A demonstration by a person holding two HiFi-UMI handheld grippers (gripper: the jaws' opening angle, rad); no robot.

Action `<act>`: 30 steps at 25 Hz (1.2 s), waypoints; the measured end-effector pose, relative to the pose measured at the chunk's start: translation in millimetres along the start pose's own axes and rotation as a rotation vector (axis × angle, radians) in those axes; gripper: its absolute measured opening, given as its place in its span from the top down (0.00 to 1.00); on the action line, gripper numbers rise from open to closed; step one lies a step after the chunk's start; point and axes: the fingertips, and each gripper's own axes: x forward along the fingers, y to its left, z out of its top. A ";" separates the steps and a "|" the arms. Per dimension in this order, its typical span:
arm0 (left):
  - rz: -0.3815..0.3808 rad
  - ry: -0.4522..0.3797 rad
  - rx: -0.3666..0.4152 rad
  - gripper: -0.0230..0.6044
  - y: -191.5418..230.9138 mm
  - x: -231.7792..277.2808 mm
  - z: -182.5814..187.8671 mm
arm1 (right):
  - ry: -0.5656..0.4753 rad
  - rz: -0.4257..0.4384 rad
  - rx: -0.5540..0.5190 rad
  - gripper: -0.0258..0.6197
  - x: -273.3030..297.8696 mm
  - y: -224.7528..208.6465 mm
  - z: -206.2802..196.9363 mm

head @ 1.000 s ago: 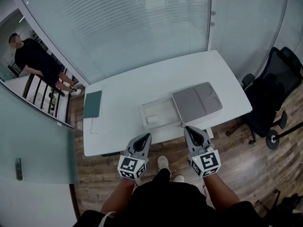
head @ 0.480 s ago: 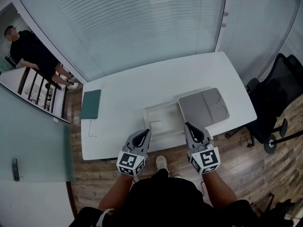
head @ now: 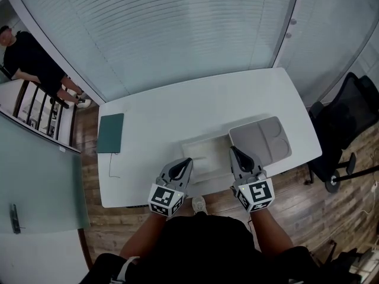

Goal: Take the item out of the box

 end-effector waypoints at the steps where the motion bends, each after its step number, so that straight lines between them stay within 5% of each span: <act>1: -0.007 0.001 0.010 0.94 2.9 1.8 1.5 | -0.002 -0.001 -0.003 0.95 4.8 0.5 1.5; 14: -0.032 0.019 0.066 0.94 13.4 14.8 10.1 | -0.019 0.017 -0.015 0.95 25.9 -2.1 14.2; 27: -0.015 0.230 0.253 0.94 -4.6 33.0 -19.8 | 0.011 0.115 0.017 0.95 38.2 -10.5 0.4; 30: -0.026 0.275 0.301 0.87 -5.6 37.2 -26.2 | 0.012 0.132 0.024 0.95 40.5 -9.8 -1.7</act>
